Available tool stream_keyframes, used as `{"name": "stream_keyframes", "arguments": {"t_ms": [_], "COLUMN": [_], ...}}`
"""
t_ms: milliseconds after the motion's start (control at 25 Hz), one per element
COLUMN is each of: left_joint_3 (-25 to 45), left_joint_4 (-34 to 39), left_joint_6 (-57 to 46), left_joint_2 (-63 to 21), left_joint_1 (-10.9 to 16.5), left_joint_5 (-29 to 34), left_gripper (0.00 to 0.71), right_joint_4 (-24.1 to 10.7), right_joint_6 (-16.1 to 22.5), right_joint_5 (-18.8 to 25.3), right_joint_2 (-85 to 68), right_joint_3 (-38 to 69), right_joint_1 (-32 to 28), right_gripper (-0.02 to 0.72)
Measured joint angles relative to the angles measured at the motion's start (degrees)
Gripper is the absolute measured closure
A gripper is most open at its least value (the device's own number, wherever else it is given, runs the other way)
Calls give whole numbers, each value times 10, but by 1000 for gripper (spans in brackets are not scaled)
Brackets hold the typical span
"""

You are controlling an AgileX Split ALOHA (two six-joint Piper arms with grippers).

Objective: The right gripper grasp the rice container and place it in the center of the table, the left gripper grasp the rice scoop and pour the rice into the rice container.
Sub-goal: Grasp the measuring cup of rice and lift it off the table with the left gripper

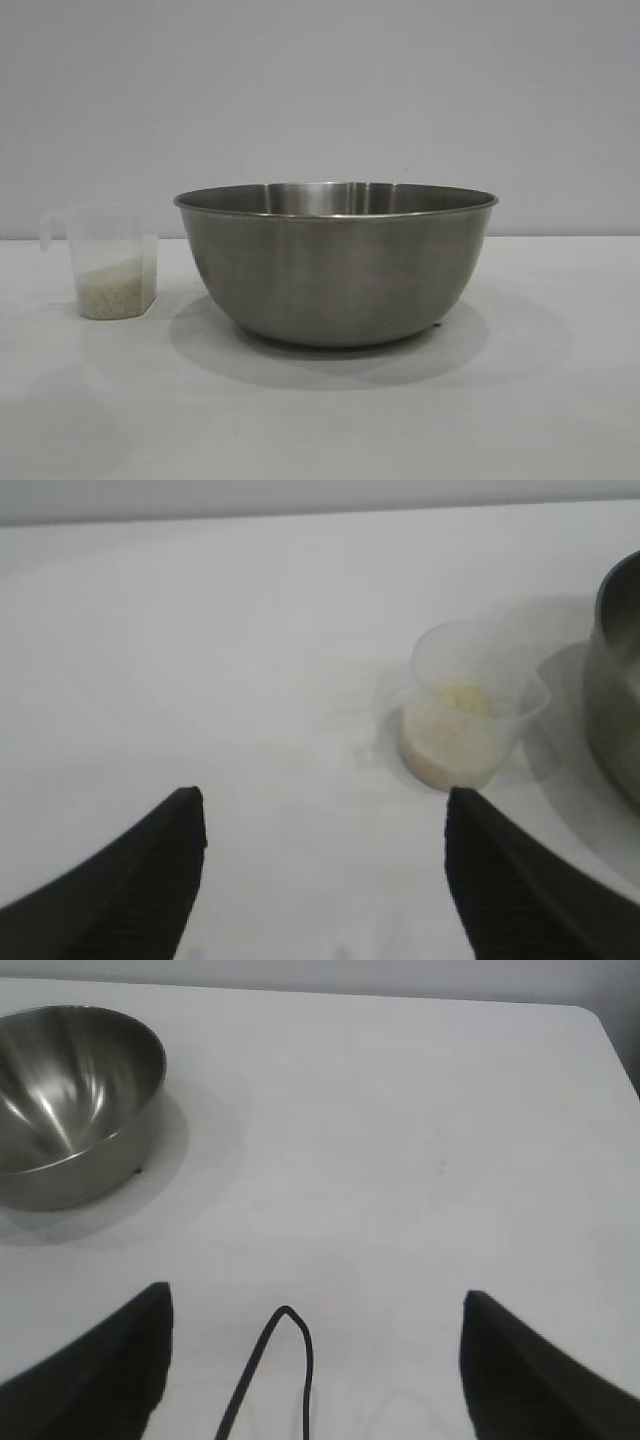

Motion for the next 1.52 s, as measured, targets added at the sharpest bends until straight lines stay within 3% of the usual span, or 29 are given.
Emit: {"name": "stream_keyframes", "arguments": {"t_ms": [240, 480, 760, 1040, 1120, 1520], "left_joint_3": [0, 0, -6, -50, -66, -137], "left_joint_4": [47, 90, 127, 127, 127, 119], "left_joint_6": [-15, -17, -21, -43, -43, -45], "left_joint_2": [21, 139, 291, 362, 379, 449], "left_joint_1": [0, 0, 0, 0, 0, 0], "left_joint_5": [-37, -135, -169, -171, -171, -171], "left_gripper": [258, 258, 529, 529, 477, 481], "right_joint_4": [0, 0, 0, 0, 0, 0], "right_joint_6": [0, 1, 1, 1, 1, 1], "right_joint_5": [0, 0, 0, -1, -1, -1], "right_joint_2": [0, 0, 0, 0, 0, 0], "right_joint_3": [0, 0, 0, 0, 0, 0], "right_joint_1": [0, 0, 0, 0, 0, 0], "right_gripper": [172, 172, 172, 172, 172, 172]}}
